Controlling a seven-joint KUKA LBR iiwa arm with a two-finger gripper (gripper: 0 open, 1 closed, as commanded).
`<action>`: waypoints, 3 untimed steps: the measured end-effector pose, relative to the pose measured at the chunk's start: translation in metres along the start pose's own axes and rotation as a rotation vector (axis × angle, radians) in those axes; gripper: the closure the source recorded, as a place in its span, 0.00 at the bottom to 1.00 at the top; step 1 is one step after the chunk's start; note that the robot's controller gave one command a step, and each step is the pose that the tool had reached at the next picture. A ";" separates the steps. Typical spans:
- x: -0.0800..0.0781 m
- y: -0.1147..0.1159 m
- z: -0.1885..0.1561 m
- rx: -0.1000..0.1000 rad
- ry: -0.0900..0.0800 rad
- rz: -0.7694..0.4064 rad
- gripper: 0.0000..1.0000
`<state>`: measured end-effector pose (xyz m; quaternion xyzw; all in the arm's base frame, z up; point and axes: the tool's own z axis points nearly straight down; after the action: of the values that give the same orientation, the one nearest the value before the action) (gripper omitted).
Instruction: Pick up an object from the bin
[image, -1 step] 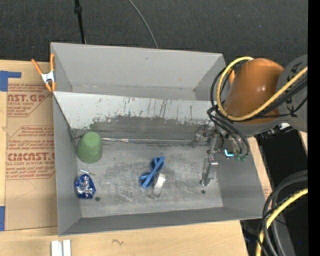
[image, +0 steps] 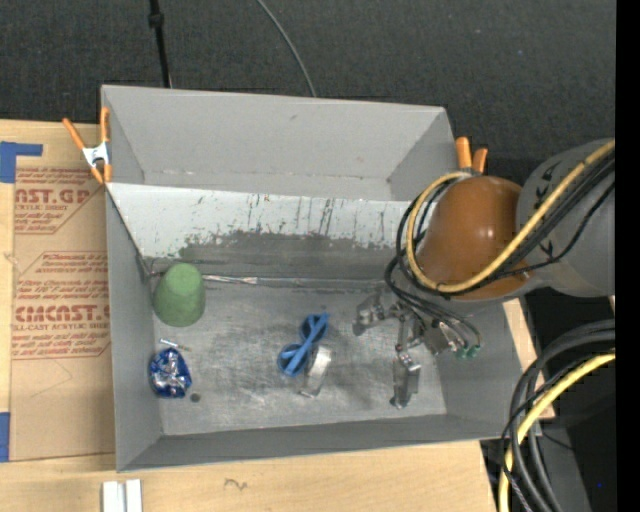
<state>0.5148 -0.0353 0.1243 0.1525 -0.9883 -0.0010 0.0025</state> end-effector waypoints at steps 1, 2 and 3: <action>-0.056 0.051 0.016 0.001 -0.008 -0.146 0.00; -0.056 0.065 0.049 0.004 -0.010 -0.410 0.00; -0.056 0.065 0.048 0.004 -0.012 -0.409 1.00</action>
Offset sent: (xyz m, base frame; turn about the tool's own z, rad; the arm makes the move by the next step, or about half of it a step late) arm 0.0376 0.0616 -0.0149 -0.1421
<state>0.5488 0.0435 0.0766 0.3500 -0.9367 -0.0005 -0.0041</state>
